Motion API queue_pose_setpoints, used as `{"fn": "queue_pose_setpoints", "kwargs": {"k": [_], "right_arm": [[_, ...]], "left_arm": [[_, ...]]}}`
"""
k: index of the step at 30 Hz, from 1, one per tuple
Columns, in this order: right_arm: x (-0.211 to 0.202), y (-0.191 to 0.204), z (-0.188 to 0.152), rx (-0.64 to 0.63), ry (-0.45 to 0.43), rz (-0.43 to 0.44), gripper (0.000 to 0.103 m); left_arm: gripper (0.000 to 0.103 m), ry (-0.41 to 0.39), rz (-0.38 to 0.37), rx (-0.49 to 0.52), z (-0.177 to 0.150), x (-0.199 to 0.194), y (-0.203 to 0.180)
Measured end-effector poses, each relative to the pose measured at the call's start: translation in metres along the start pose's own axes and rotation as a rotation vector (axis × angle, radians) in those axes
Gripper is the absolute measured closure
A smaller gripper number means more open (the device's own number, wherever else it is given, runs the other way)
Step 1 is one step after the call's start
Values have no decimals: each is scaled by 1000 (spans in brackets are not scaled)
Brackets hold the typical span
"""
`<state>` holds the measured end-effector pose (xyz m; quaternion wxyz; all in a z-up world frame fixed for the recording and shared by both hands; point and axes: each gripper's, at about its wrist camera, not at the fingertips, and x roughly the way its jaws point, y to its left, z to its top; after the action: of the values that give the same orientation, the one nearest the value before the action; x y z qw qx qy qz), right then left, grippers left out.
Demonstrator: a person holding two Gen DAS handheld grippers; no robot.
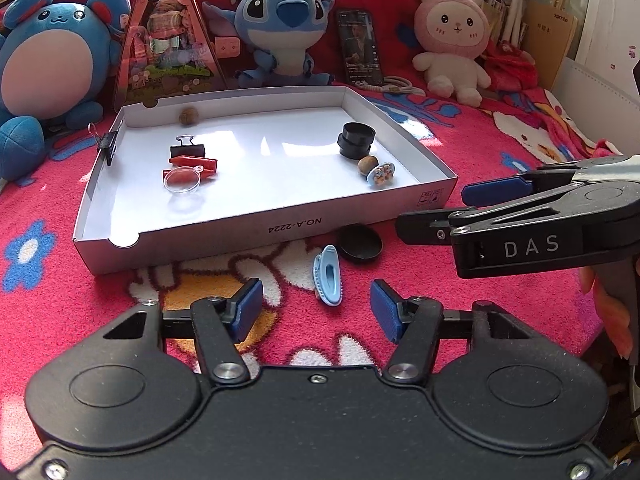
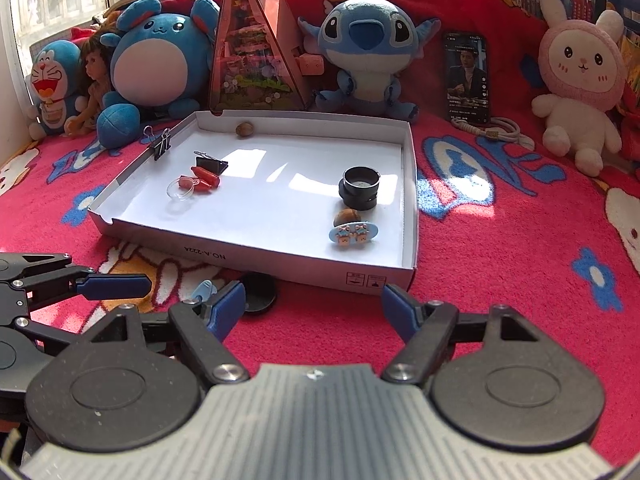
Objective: Organize rigid objects
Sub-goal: 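Withdraw both open tools from the tray toward the black lid and blue clip, then grasp the black lid with the right tool while the left tool grasps the light-blue hair clip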
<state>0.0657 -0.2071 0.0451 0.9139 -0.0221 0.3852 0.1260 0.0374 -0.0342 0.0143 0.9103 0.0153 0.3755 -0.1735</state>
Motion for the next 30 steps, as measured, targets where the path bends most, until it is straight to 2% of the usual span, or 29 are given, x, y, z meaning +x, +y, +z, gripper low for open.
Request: {"fn": "queue_pose_setpoints", "kwargs": {"k": [7,12,17,30], "right_arm": [[1,-4,-3,16,4,-5,19],[1,-6,-6,23,3,-12,19],[1,-8,-9,31,4,-18,19],[12,6,-24,6,-2,5,19]], "left_arm": [[61,-8,5,11,0,7,-6],[78,-20,28,8,1,10,-5],[83,-21,33,6,0,8,-2],[82,-25,77,-10,-5,-2,13]]}}
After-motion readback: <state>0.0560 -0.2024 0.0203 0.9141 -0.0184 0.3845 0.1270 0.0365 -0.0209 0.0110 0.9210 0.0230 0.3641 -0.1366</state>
